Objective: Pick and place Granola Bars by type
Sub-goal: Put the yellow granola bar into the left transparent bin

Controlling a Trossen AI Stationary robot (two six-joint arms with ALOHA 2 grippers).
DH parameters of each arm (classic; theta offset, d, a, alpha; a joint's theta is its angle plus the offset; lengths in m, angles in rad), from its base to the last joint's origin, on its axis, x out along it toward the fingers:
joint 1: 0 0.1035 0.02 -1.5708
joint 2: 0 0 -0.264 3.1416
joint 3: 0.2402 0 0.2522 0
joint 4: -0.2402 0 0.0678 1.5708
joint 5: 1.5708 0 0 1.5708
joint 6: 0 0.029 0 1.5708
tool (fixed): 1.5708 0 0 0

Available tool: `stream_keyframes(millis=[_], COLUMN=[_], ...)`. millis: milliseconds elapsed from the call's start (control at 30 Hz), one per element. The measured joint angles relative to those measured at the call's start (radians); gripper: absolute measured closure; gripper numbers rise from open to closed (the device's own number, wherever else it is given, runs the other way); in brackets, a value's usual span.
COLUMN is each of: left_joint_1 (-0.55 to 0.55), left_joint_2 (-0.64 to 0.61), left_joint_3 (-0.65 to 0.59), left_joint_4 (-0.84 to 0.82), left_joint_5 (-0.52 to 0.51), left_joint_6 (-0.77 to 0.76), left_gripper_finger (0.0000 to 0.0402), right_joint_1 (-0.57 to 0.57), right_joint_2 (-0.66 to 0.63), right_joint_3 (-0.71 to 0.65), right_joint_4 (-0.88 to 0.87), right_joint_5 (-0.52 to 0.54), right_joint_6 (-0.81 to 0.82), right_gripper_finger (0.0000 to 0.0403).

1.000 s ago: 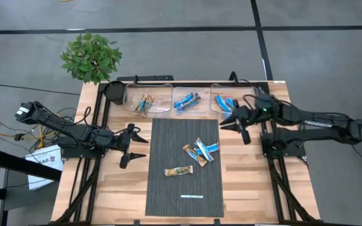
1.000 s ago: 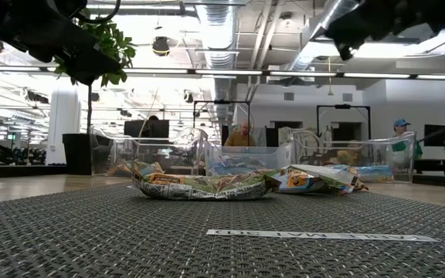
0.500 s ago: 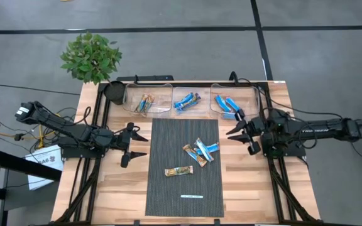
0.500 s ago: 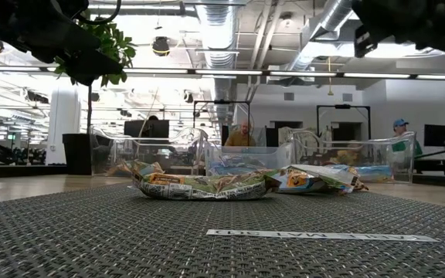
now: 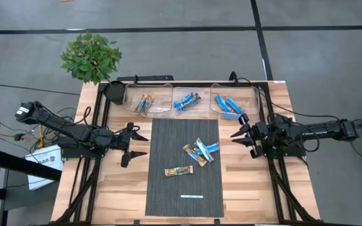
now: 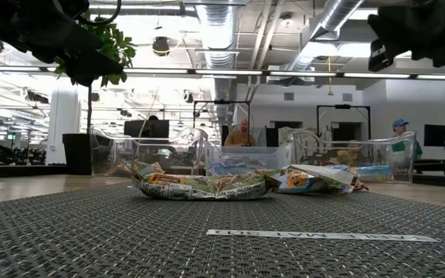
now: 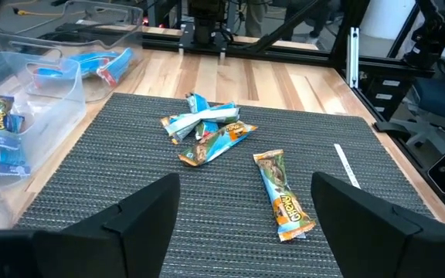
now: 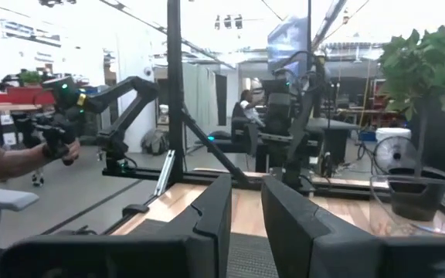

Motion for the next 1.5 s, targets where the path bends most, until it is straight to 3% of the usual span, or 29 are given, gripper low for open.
stream_keyframes(millis=[300,500,1000,1500], left_joint_1=[0.000,0.000,0.000,0.000], left_joint_2=[0.000,0.000,0.000,0.000], left_joint_3=[0.000,0.000,0.000,0.000], left_joint_4=[0.000,0.000,0.000,0.000], left_joint_5=[-0.001,-0.002,-0.034,-0.046], left_joint_6=[-0.020,-0.029,-0.031,-0.100], left_gripper_finger=[0.0116,0.0116,0.0116,0.0116], right_joint_1=[0.077,0.151,0.181,0.182], right_joint_2=[-0.094,-0.126,-0.229,-0.241], right_joint_3=[-0.033,-0.033,-0.034,-0.033], right_joint_4=[-0.083,-0.201,-0.499,-0.510], right_joint_5=[0.127,0.311,0.311,0.287], right_joint_6=[-0.024,-0.029,0.083,0.082], right_gripper_finger=[0.0336,0.0336,0.0336,0.0336])
